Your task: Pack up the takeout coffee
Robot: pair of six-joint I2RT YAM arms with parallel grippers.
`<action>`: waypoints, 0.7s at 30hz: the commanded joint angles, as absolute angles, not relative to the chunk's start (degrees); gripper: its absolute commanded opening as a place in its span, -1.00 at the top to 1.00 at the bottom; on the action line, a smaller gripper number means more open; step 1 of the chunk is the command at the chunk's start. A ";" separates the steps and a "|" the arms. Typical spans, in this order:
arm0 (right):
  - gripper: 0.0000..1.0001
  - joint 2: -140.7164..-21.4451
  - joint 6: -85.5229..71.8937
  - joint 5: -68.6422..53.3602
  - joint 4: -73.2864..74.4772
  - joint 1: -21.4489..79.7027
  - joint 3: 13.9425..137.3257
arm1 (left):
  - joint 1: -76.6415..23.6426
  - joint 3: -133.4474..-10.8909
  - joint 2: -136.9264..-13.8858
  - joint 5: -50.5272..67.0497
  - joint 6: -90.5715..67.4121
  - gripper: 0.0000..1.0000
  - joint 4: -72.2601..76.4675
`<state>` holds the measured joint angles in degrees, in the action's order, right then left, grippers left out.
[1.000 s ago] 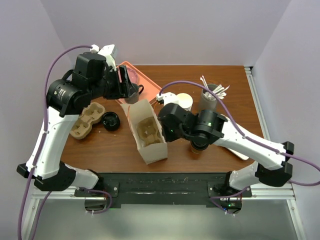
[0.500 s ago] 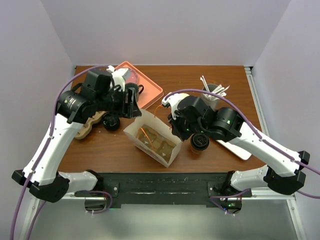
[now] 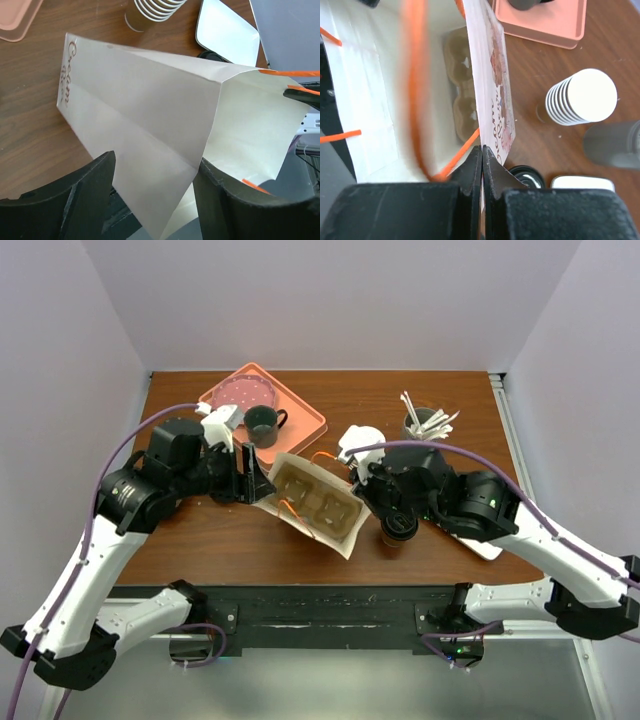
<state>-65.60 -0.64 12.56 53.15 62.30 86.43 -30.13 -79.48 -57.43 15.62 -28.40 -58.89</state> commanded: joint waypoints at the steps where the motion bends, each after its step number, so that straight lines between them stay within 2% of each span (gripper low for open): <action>1: 1.00 -68.02 7.99 21.43 51.85 66.26 89.21 | -30.06 -78.84 -54.32 10.91 -29.53 -0.36 -55.10; 14: 1.00 -68.73 7.21 22.67 52.65 68.46 83.24 | -30.06 -79.64 -50.72 10.37 -26.37 -0.46 -53.79; 21: 1.00 -71.01 7.03 27.24 50.63 69.79 84.02 | -30.06 -80.50 -55.01 11.70 -21.89 -0.45 -61.16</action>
<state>-70.02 6.85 23.35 53.10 69.43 82.78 -30.13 -78.89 -51.42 11.05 -25.76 -57.52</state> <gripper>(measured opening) 0.007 0.725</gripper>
